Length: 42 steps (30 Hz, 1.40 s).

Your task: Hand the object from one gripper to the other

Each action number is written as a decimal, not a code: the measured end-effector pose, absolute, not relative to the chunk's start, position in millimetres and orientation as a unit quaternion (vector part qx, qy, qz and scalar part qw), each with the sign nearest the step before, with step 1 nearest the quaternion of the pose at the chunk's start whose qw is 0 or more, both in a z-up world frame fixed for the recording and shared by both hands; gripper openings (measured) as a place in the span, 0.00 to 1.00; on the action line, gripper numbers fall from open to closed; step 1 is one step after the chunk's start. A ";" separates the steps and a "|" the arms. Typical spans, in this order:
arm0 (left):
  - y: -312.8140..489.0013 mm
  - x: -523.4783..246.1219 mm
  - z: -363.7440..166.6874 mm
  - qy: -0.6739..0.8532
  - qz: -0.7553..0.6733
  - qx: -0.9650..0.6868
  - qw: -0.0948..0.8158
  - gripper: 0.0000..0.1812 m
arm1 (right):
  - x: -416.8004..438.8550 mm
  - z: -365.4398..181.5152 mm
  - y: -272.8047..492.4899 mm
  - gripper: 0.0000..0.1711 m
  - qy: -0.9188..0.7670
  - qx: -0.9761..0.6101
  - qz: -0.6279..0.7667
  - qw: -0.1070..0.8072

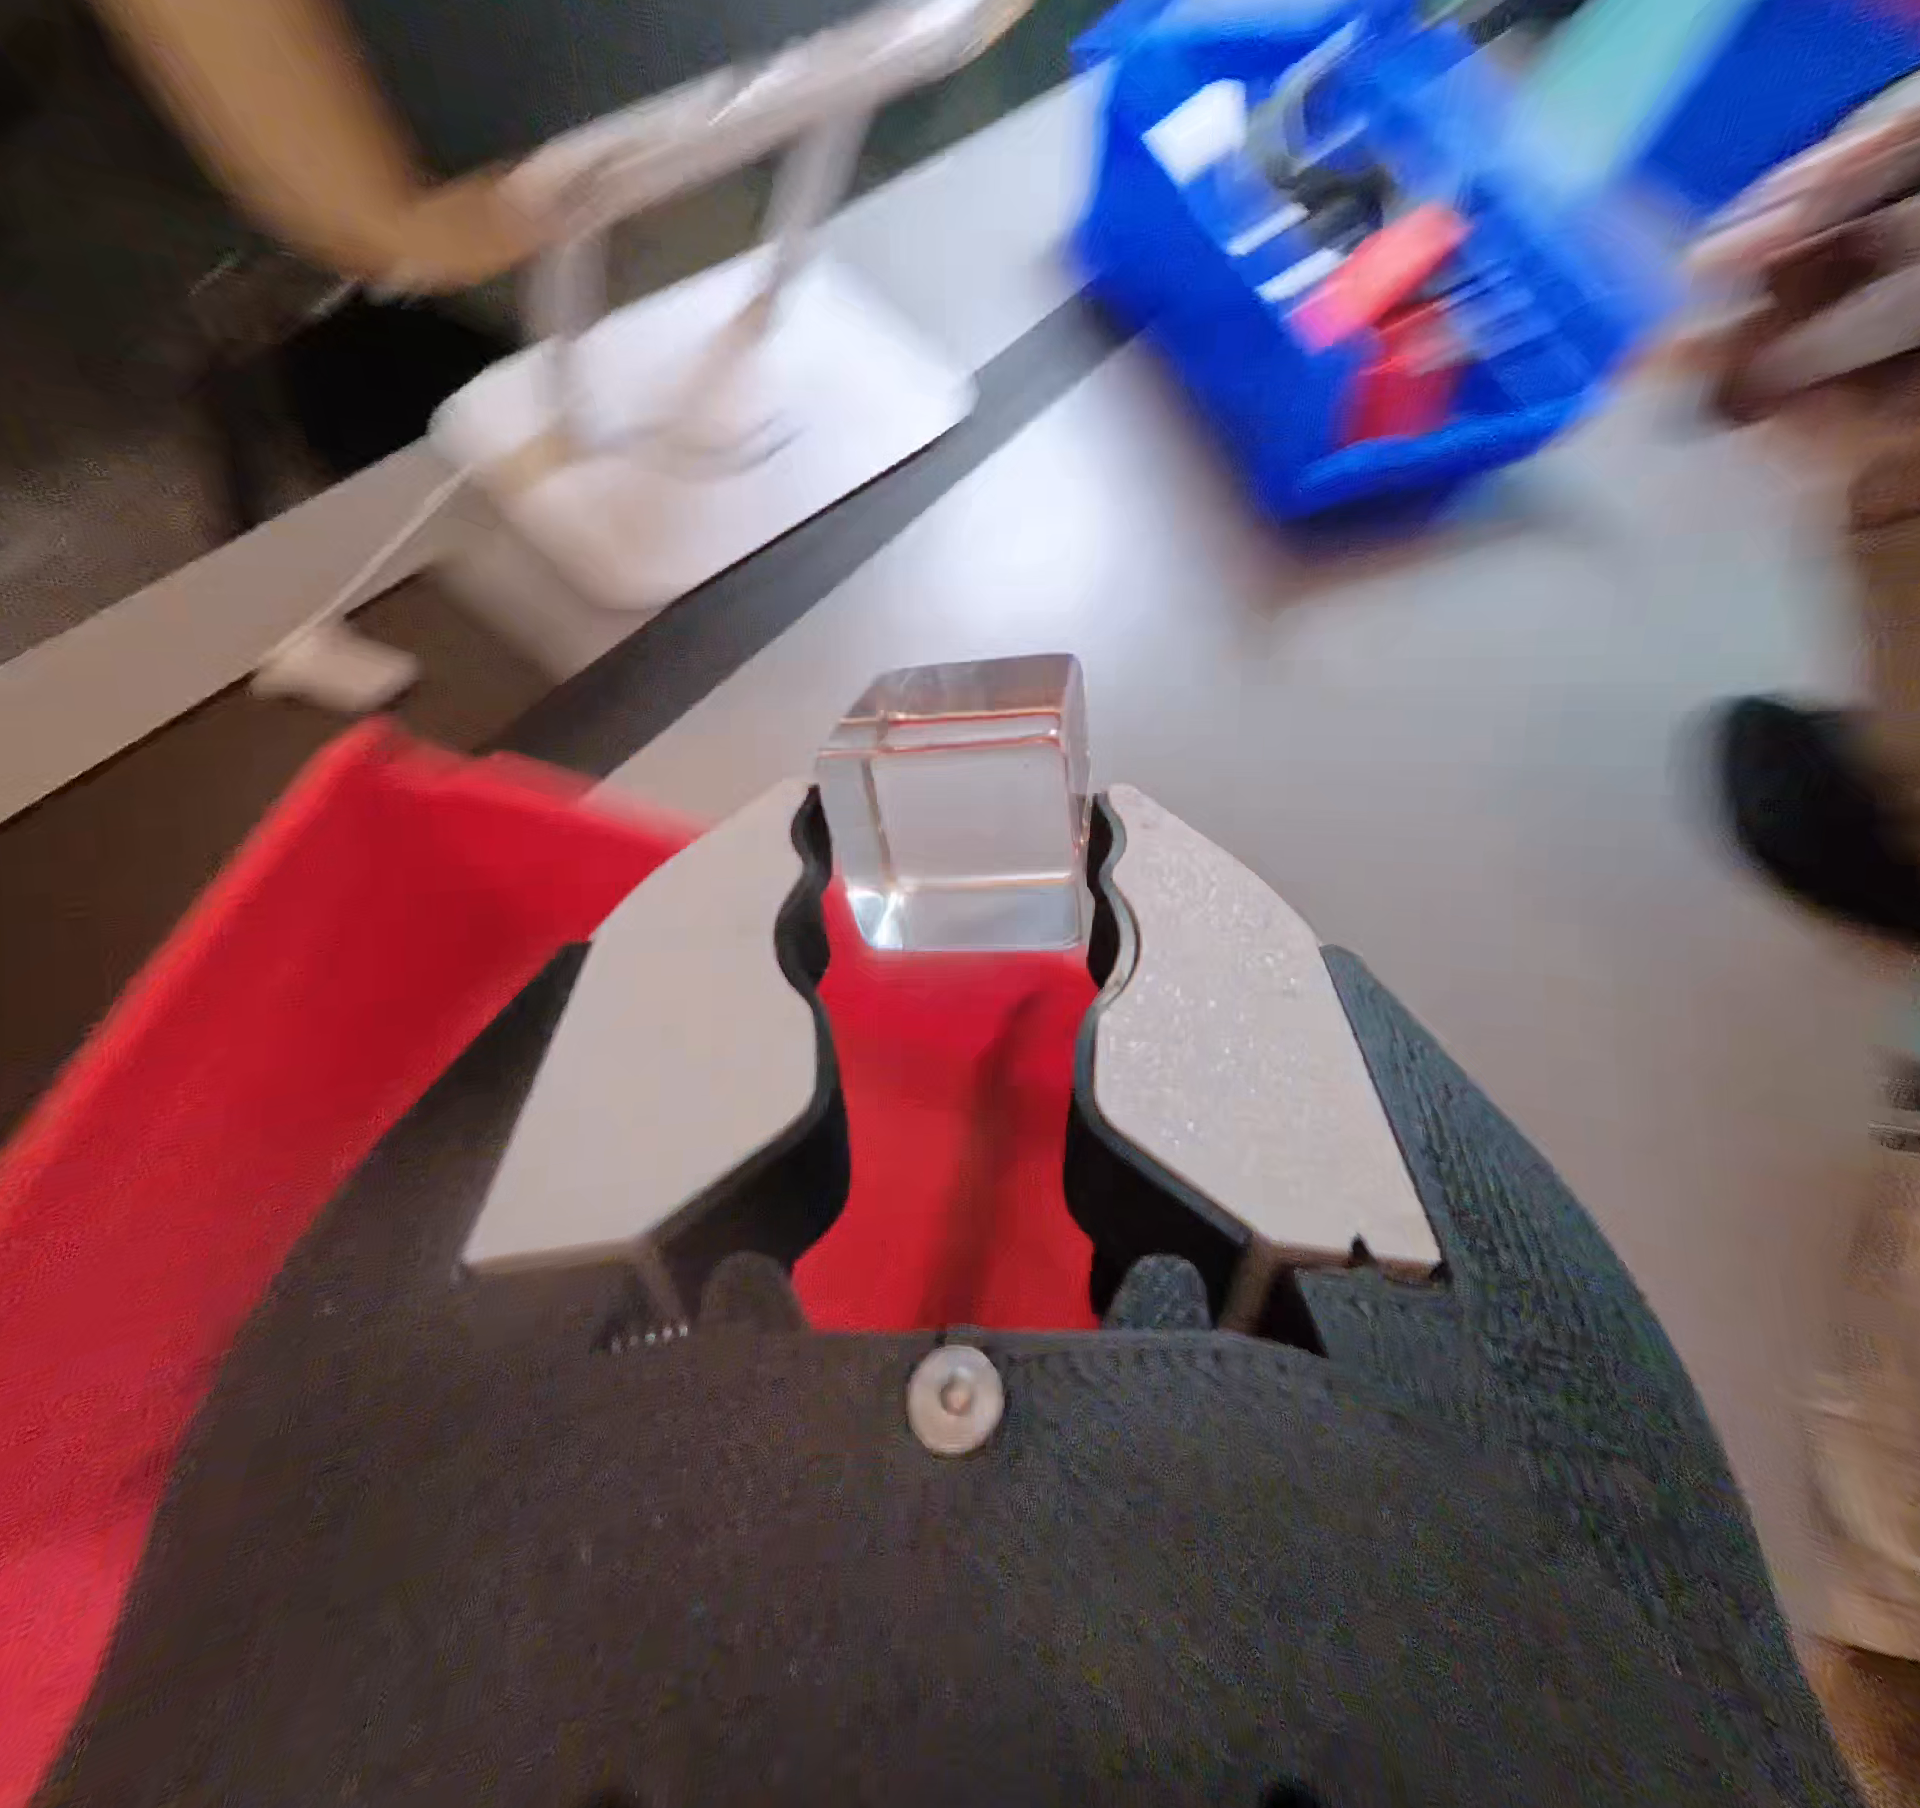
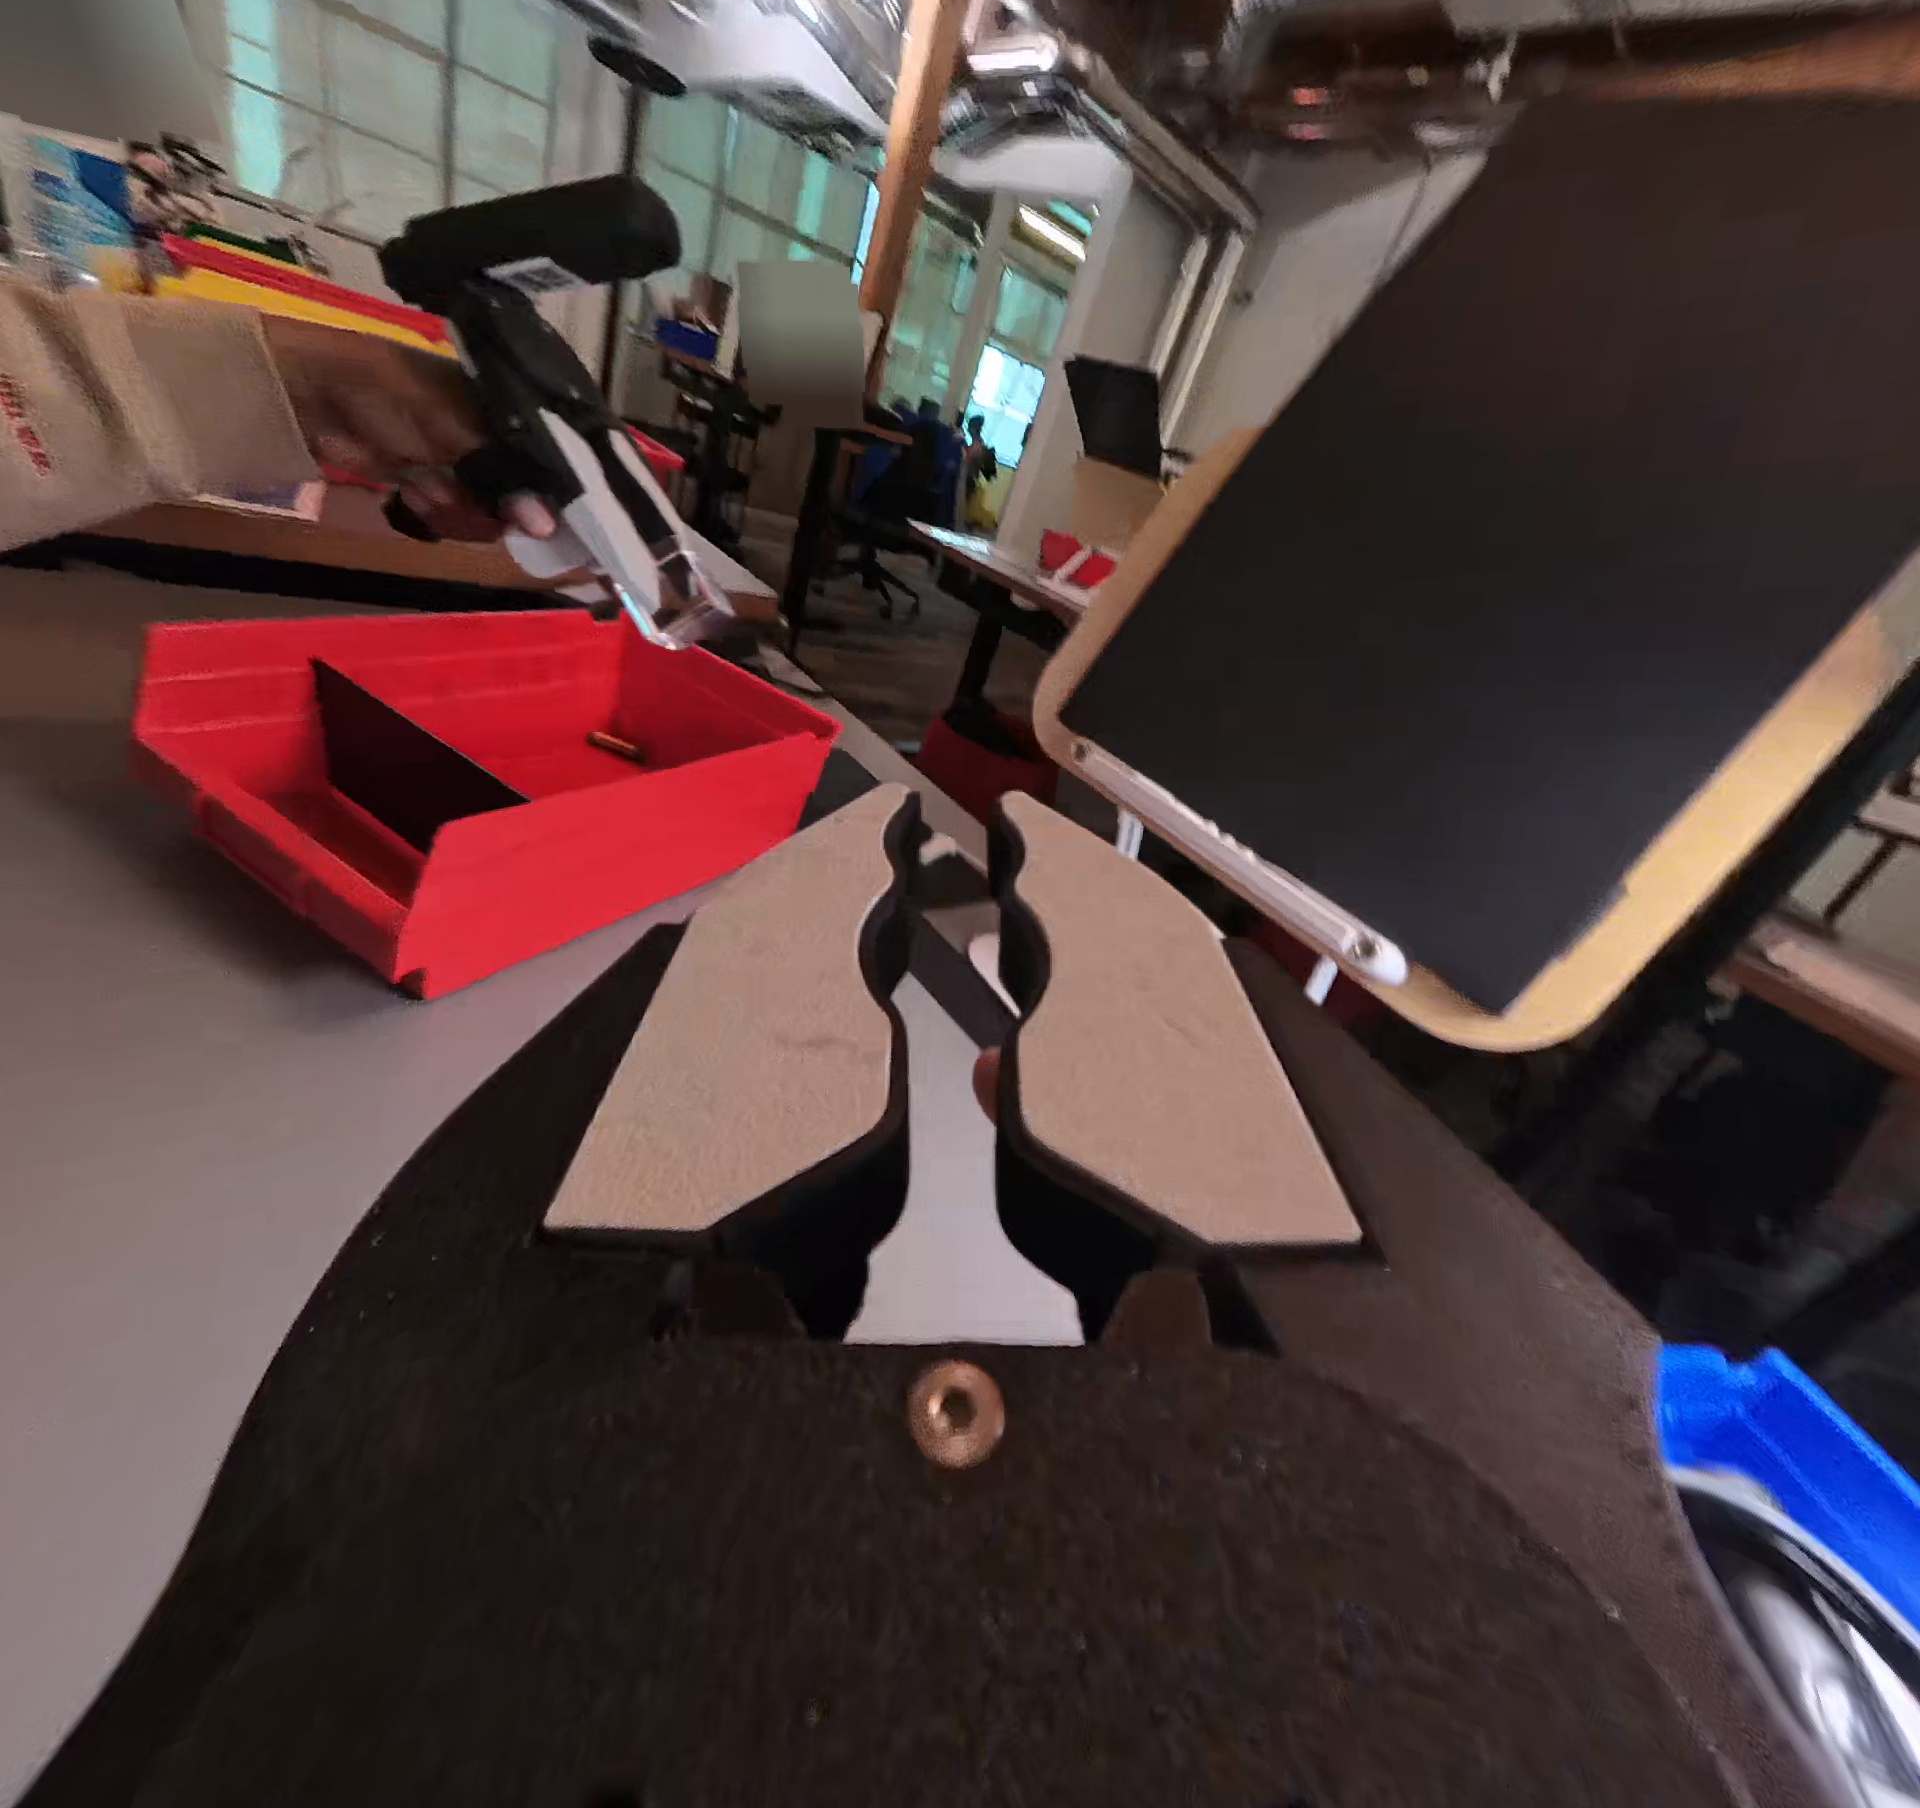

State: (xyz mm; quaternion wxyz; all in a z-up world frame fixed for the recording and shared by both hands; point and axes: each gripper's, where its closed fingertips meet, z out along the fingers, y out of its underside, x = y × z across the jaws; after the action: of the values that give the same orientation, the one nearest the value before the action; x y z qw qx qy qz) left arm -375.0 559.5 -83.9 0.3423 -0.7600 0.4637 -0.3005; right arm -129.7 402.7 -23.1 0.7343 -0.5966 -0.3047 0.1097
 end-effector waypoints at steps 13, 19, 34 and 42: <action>337.2 -237.0 -56.0 0.517 -0.646 -0.535 0.172 0.25 | -257.8 -64.7 356.0 0.29 -0.567 -0.465 -0.088 0.674; 349.7 -251.2 -45.0 0.497 -0.665 -0.514 0.216 0.28 | -259.0 -64.3 349.4 0.28 -0.507 -0.524 0.155 0.666; 345.1 -251.7 -52.9 0.691 -0.256 -0.367 0.568 0.34 | -264.6 -58.7 341.4 0.27 -0.280 -0.591 0.641 0.401; 350.1 -254.5 -43.2 0.657 -0.301 -0.386 0.573 0.25 | -257.4 -45.0 347.3 0.30 -0.255 -0.604 0.626 0.421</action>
State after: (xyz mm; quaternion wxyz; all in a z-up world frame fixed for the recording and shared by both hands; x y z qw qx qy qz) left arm -254.5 350.1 -43.2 0.5733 -0.3858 0.6574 -0.3006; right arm -257.4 347.3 -45.0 0.4213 -0.6043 -0.2549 0.6264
